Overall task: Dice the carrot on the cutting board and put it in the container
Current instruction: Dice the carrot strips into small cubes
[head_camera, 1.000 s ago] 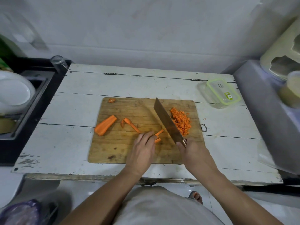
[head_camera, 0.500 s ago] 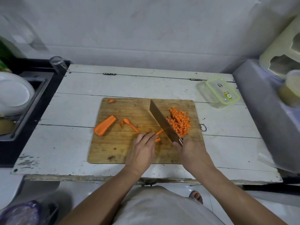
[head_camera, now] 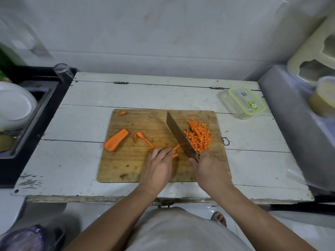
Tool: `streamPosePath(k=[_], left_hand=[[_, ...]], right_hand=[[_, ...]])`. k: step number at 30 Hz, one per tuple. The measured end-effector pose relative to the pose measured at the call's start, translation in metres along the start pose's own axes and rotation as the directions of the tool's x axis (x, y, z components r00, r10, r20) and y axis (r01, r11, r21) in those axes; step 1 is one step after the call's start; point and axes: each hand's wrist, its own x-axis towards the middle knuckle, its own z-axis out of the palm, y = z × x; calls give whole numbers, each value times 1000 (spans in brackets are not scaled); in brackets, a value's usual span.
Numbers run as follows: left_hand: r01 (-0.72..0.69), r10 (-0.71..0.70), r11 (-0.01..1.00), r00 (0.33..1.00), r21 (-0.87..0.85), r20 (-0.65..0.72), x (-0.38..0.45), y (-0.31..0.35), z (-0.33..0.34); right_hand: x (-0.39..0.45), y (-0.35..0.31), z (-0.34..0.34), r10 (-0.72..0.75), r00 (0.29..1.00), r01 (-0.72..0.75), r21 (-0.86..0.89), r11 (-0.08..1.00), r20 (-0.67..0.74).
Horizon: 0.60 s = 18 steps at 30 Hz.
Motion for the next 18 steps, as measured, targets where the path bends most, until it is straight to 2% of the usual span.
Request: streamPosePath(k=[18], left_hand=[[9,-9,1000,1000,-14,7,1,1,-2]], right_hand=[[9,1,4,36,999,-35,43,998,-2]])
